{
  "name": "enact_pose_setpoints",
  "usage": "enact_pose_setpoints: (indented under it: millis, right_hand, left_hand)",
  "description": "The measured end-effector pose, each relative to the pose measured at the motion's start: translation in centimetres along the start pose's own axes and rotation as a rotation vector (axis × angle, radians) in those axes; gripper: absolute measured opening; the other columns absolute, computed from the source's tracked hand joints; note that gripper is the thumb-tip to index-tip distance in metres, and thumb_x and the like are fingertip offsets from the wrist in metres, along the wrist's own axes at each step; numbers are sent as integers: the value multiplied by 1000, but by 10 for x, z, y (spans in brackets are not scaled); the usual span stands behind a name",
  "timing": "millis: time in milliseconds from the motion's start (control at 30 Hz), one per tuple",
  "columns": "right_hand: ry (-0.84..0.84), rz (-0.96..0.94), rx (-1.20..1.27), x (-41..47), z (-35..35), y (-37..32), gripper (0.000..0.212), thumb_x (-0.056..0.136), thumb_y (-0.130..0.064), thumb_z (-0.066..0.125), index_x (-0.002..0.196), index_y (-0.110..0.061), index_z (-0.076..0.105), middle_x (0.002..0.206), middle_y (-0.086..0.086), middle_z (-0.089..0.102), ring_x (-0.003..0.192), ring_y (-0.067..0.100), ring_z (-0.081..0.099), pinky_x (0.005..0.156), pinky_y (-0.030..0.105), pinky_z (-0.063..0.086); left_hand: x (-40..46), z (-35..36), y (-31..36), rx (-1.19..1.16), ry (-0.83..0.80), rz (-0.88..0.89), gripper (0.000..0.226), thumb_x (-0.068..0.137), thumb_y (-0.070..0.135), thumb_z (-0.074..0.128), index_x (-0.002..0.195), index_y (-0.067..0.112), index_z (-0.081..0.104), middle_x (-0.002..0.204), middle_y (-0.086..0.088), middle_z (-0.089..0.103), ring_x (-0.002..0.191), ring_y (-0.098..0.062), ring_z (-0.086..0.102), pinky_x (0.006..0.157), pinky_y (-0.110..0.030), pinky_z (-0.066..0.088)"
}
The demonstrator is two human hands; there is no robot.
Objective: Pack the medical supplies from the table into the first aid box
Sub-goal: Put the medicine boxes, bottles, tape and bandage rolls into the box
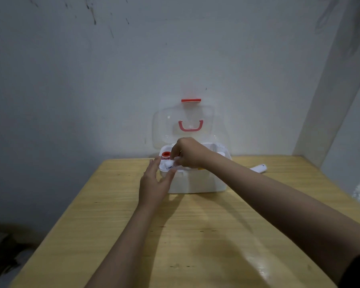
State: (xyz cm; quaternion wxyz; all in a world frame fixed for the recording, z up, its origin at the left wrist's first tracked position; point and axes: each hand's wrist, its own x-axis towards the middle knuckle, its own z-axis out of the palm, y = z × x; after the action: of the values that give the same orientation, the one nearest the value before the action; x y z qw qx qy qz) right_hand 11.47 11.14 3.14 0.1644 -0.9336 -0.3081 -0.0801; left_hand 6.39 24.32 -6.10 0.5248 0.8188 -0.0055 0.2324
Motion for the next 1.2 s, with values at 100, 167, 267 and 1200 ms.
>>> enact_pose_setpoints:
  millis: [100, 167, 267, 1200]
  right_hand:
    - [-41, 12, 10, 6, 5, 2, 20, 73, -14, 71, 91, -7, 75, 88, 11, 73, 79, 24, 65, 70, 31, 52]
    - [-29, 21, 51, 5, 2, 4, 21, 74, -15, 73, 93, -7, 75, 92, 12, 74, 86, 25, 67, 80, 38, 54]
    - [52, 35, 108, -3, -10, 12, 24, 79, -14, 72, 102, -7, 72, 105, 8, 73, 95, 19, 66, 84, 24, 50]
    - [355, 787, 224, -117, 21, 158, 9, 79, -16, 67, 77, -8, 72, 71, 10, 67, 81, 25, 65, 60, 22, 36]
  left_hand:
    - [0, 0, 0, -5, 5, -2, 62, 82, 45, 64, 137, 26, 44, 146, 2, 43, 140, -14, 30, 104, -28, 32]
    - [1, -1, -1, -7, 4, -8, 62, 82, 44, 64, 138, 25, 44, 147, 1, 43, 140, -13, 29, 103, -26, 31]
    - [1, -1, -1, -14, 8, -24, 62, 82, 41, 65, 138, 24, 43, 148, 0, 41, 140, -15, 30, 105, -29, 32]
    - [-5, 2, 7, 21, 29, -34, 63, 84, 36, 64, 140, 20, 40, 149, -2, 38, 139, -21, 32, 109, -38, 35]
